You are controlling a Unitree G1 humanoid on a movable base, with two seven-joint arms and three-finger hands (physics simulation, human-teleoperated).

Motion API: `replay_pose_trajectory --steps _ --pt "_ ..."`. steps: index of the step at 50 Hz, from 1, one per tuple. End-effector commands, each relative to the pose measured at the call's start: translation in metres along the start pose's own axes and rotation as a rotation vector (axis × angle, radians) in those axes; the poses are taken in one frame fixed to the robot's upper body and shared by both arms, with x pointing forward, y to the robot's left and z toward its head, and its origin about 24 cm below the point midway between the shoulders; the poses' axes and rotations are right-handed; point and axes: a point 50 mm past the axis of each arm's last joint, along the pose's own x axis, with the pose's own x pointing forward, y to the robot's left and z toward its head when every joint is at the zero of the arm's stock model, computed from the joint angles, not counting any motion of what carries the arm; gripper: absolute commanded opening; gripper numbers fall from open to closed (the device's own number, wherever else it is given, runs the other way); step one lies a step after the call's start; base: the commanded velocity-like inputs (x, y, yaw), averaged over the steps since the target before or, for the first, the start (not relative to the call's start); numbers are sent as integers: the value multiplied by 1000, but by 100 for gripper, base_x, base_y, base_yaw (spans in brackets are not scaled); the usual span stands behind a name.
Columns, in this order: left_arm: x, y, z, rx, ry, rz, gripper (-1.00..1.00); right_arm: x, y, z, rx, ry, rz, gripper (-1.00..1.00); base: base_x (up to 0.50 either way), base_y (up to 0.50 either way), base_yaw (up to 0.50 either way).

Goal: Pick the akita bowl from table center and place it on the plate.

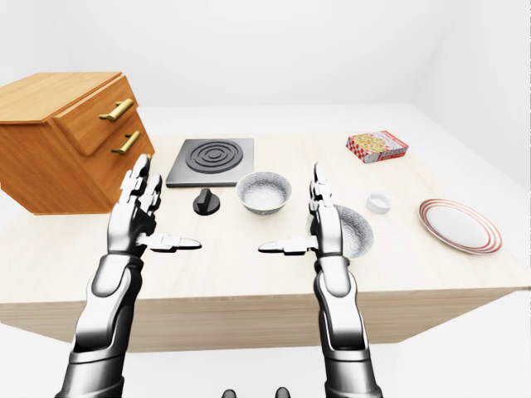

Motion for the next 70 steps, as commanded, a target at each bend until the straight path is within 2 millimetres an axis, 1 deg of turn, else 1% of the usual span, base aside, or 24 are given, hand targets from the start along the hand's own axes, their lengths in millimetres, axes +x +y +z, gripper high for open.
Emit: replay_pose_trajectory --steps 1,9,41,46,56,67,70 --pt "6 1 18 6 -78 -11 100 3 1 14 5 -60 7 100 0 -50 0" --pt "5 1 18 6 -79 -10 100 1 3 10 9 -45 16 100 0 -50 0" --pt "2 1 20 7 -84 -7 100 -3 4 12 18 -53 24 100 0 -50 0" --pt "2 0 19 9 -82 -8 100 -3 5 12 20 -53 32 100 20 -50 0" --pt "1 0 20 10 -86 -7 100 -5 4 12 20 -51 38 100 41 -42 0" --pt "4 5 21 19 -89 4 100 -5 5 12 0 -49 46 100 3 -1 0" --pt "10 14 20 81 -75 22 100 -5 5 12 -1 -50 45 100 0 0 0"
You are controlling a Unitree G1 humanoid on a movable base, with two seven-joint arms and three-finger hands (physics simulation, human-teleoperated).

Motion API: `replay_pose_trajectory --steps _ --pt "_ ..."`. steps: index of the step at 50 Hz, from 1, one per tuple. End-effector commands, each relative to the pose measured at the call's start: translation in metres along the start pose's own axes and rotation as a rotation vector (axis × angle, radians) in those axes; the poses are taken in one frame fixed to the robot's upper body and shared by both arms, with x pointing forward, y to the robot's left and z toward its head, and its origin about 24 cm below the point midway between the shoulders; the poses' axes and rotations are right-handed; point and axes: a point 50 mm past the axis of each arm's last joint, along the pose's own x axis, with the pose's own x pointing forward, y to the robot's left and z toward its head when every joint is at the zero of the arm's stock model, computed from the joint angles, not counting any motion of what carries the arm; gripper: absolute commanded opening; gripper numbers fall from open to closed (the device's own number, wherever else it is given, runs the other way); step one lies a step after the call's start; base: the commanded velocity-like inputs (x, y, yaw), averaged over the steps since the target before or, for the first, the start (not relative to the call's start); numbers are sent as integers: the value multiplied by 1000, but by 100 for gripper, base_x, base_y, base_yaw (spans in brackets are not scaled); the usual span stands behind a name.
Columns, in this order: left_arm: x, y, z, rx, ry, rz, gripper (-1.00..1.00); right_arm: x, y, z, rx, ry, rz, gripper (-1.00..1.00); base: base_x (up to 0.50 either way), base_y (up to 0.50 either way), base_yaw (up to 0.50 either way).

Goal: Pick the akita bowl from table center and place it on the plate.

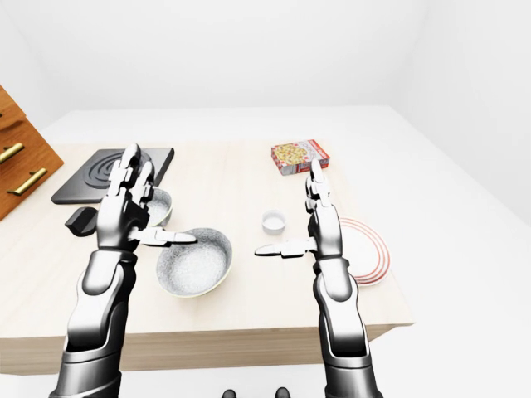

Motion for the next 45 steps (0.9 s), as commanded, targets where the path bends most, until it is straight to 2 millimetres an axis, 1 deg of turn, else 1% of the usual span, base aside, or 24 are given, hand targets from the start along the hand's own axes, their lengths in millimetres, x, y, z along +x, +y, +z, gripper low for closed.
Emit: replay_pose_trajectory --steps 1,4,6,7,8,9,10,14,15,19,21,22,27,30,31,35,38,41,44,45 --pt "8 14 -1 76 12 15 100 0 0 0 -5 0 3 100 0 0 0" --pt "17 22 0 157 21 10 100 -2 0 -5 -2 22 2 100 0 0 0" --pt "35 41 -1 221 45 51 100 -3 0 -7 -5 30 1 100 0 0 0" --pt "39 46 -3 246 60 62 100 -3 -1 -4 -6 20 0 100 0 0 0" --pt "43 50 -5 268 79 65 100 -2 -1 -3 -3 14 0 100 0 0 0" --pt "50 61 -14 323 139 76 100 -2 0 -4 -2 18 1 100 0 0 0" --pt "54 67 -20 336 177 88 100 -2 0 -5 -2 22 0 100 0 0 0" --pt "60 85 -38 439 303 106 100 -3 -1 -5 1 23 1 100 0 0 0" --pt "64 92 -41 507 328 108 100 -4 -1 -6 2 27 -1 100 0 0 0" --pt "70 102 -44 609 330 108 100 -4 -2 -5 2 24 -4 100 0 0 0" --pt "71 107 -46 661 338 104 100 -5 -2 -5 2 23 -3 100 0 0 0" --pt "70 110 -49 725 351 99 100 -5 -2 -5 2 24 -4 100 0 0 0" --pt "63 122 -64 874 450 99 100 -5 -3 -6 2 27 -4 100 0 0 0" --pt "59 126 -71 928 491 97 100 -5 -3 -6 1 28 -3 100 0 0 0" --pt "56 128 -76 942 519 91 100 -5 -3 -6 1 29 -3 100 0 0 0" --pt "46 128 -91 961 590 68 100 -6 -3 -6 1 29 -5 100 0 0 0" --pt "41 129 -97 999 622 55 100 -6 -3 -6 2 29 -5 100 0 0 0" --pt "39 131 -100 1050 636 53 100 -6 -3 -6 3 30 -5 100 0 0 0" --pt "44 136 -93 1219 593 71 100 -5 -2 -8 4 36 -4 100 0 0 0" --pt "46 138 -91 1233 587 82 100 -4 -1 -9 5 40 -2 100 0 0 0"
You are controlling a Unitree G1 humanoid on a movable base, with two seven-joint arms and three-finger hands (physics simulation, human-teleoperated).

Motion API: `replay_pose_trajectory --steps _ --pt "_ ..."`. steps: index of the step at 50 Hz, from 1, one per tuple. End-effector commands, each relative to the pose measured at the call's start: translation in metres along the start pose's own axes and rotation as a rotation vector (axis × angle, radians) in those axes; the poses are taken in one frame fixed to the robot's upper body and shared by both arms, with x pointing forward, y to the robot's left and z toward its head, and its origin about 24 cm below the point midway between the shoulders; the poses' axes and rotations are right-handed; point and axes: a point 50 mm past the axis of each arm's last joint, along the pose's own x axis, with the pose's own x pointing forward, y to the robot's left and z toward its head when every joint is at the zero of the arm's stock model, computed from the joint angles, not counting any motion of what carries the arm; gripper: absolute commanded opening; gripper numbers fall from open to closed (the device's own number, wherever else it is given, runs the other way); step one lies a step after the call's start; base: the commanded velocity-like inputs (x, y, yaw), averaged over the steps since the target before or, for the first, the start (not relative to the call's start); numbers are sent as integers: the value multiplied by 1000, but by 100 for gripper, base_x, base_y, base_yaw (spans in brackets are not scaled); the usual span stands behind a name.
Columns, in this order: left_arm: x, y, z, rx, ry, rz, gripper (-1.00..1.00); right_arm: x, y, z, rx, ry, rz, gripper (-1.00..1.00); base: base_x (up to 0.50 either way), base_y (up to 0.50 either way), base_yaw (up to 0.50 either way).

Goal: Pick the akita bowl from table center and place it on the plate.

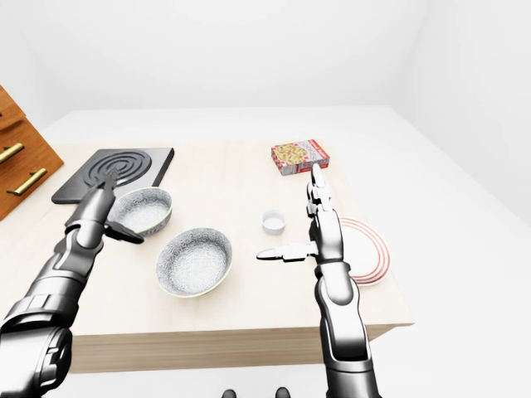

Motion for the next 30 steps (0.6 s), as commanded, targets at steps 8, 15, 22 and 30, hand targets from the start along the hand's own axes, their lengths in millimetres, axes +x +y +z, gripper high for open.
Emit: replay_pose_trajectory --steps 8,15,22,30 --pt "2 -2 -15 424 20 71 100 2 4 -6 3 27 8 100 0 0 0" --pt "3 -13 -4 544 -48 94 100 0 3 -7 1 32 12 100 0 0 0" --pt "2 -23 2 590 -87 88 100 0 4 -10 1 44 15 100 0 0 0" --pt "0 -34 4 592 -92 58 100 -1 3 -11 0 47 17 100 0 0 0"
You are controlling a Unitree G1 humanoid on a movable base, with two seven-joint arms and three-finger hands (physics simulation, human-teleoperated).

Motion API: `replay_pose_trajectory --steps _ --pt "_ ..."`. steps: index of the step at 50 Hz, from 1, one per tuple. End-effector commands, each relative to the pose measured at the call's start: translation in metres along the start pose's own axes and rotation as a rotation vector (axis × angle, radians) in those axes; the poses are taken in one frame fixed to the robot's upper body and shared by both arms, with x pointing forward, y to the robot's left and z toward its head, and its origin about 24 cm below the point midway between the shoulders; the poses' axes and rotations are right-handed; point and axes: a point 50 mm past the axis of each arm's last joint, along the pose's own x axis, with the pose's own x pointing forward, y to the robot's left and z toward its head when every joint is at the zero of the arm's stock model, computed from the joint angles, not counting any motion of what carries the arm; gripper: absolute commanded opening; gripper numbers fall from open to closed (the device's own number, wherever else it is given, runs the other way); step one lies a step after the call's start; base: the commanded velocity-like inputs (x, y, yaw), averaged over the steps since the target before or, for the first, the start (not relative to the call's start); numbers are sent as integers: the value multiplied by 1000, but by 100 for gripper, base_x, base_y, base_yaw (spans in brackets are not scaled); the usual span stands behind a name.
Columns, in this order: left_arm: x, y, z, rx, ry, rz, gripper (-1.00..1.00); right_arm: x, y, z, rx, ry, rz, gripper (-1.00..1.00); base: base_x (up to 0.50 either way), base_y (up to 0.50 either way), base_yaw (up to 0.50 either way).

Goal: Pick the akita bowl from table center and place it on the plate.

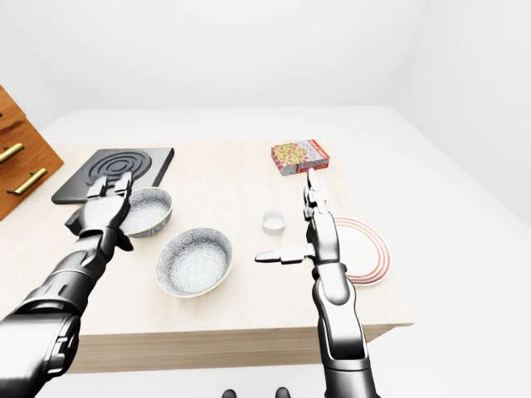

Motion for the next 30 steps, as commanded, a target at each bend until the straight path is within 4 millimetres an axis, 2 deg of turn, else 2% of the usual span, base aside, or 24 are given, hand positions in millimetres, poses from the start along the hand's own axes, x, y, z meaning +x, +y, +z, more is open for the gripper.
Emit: replay_pose_trajectory --steps 1,7,15,30 --pt "-2 -10 12 55 -40 -18 100 -1 0 -2 -1 8 5 100 0 0 0" --pt "-3 -14 12 -18 -4 -71 100 0 1 -4 0 17 5 100 0 0 0" --pt "-8 -27 20 -14 -22 -114 100 2 2 -6 1 24 5 100 0 0 0" --pt "-8 -31 24 1 -34 -167 100 3 2 -7 4 28 6 100 0 0 0"
